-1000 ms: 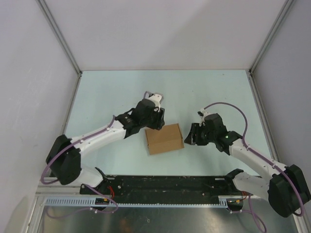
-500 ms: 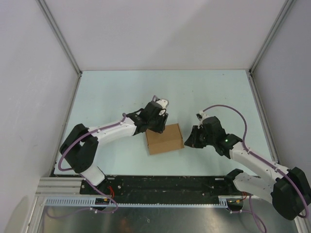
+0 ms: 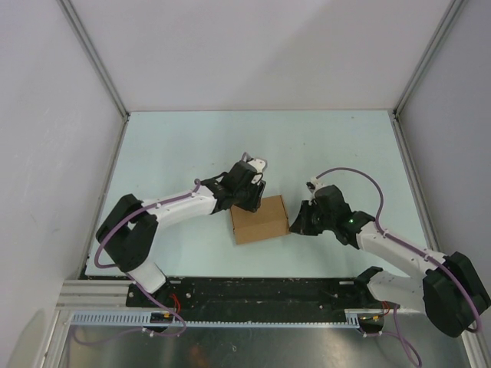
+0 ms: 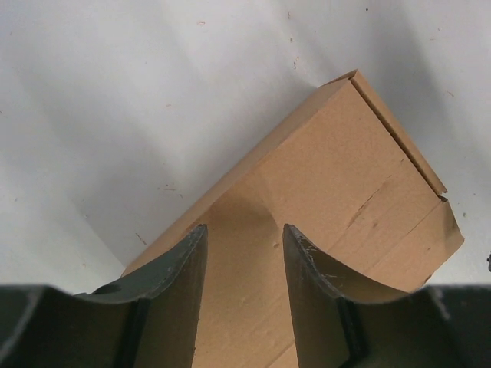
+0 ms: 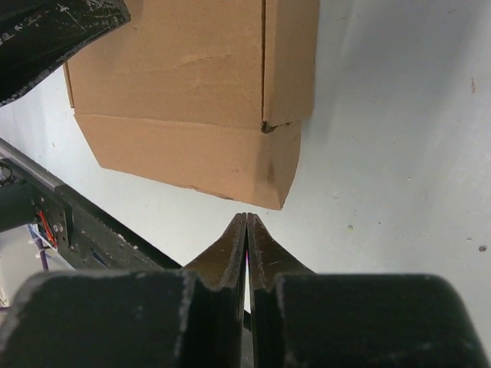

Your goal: Fold the paper box

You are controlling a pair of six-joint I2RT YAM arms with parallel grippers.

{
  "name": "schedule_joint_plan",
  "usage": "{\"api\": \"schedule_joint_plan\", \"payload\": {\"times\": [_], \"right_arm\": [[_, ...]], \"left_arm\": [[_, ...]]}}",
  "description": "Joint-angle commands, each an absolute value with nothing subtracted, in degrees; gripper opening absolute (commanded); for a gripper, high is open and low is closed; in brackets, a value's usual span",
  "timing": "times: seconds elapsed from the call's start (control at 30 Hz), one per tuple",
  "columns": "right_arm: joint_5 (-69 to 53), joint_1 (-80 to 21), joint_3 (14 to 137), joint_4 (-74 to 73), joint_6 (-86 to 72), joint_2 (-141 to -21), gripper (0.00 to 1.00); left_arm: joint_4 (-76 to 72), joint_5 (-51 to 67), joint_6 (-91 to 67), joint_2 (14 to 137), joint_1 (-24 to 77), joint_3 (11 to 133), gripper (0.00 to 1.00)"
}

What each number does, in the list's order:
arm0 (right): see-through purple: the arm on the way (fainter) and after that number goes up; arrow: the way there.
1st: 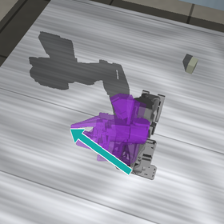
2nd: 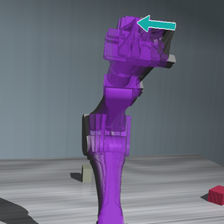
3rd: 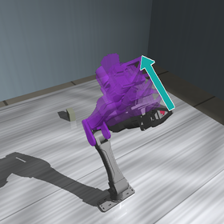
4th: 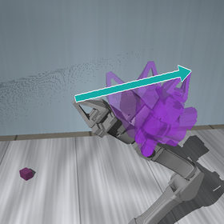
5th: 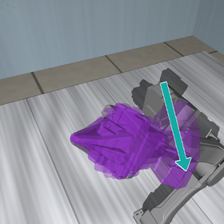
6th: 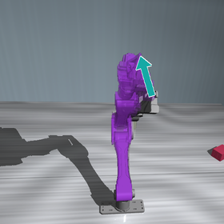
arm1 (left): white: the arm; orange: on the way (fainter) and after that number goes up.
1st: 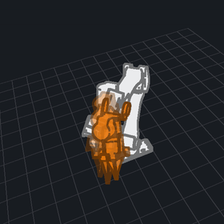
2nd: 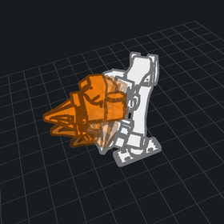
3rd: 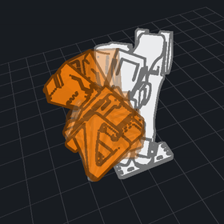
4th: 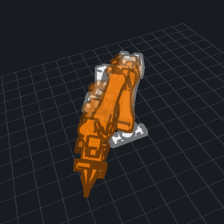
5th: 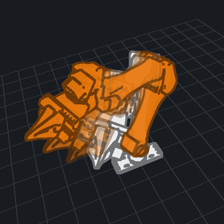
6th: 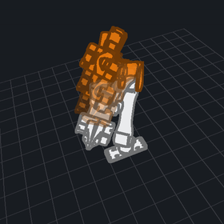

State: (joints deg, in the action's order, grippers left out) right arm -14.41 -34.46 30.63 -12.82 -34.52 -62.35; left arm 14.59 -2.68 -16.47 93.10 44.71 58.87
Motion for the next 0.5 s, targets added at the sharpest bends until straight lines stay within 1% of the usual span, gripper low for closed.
{"api": "schedule_joint_plan", "payload": {"times": [0.0, 0.47], "right_arm": [[-14.24, -34.89, 29.97, -9.49, -35.07, -63.02, 0.06], [-13.71, -34.89, 29.71, -4.75, -35.16, -68.64, 0.05]], "left_arm": [[14.06, -1.67, -15.91, 93.60, 44.38, 58.54, 0.49], [13.97, -1.06, -16.00, 94.31, 44.38, 58.10, 0.48]]}}
